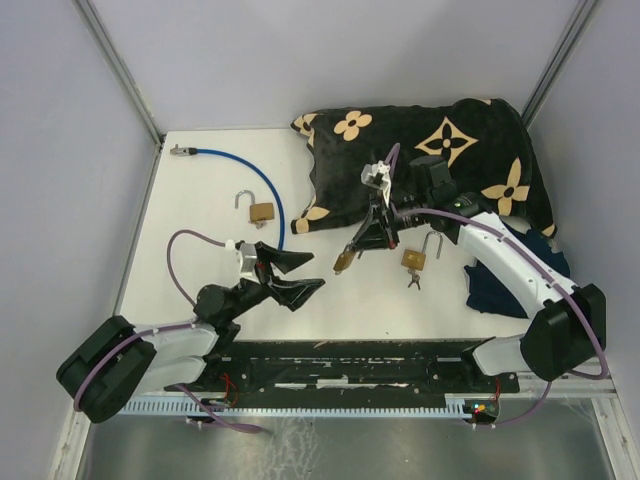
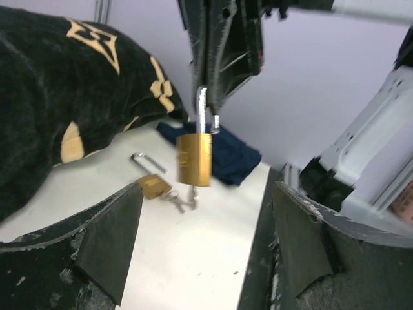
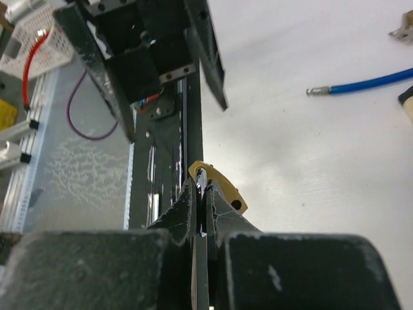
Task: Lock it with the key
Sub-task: Lock the lock.
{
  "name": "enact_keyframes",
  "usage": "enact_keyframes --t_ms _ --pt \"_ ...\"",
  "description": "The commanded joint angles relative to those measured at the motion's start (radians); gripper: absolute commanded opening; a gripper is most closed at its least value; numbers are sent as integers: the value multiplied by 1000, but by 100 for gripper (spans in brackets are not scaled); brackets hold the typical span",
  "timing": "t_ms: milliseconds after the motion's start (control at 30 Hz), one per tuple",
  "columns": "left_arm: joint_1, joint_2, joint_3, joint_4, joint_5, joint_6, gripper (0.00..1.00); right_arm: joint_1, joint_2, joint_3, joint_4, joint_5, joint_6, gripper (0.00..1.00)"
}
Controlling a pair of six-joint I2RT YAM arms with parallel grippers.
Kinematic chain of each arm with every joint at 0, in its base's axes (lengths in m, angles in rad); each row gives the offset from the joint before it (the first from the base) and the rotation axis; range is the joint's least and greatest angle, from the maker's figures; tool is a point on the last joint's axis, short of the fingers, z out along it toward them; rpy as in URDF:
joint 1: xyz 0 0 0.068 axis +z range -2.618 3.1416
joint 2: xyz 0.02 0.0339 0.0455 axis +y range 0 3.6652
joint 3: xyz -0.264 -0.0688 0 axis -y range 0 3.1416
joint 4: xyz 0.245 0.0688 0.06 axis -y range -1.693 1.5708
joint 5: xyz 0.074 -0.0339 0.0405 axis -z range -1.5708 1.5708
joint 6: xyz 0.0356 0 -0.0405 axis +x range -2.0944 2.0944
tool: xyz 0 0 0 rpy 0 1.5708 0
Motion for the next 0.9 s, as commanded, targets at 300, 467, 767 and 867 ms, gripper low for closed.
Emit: enact_keyframes --t_ms 300,467,767,867 --pt "-140 63 121 201 -209 172 91 -38 -71 18 517 -90 606 2" --pt "-196 105 178 197 -250 421 91 -38 -75 56 529 -92 638 2" --pt "-215 180 269 168 -364 456 73 -38 -87 29 613 -94 718 2" --pt "-215 187 269 168 -361 438 62 -39 -86 29 623 -96 727 2"
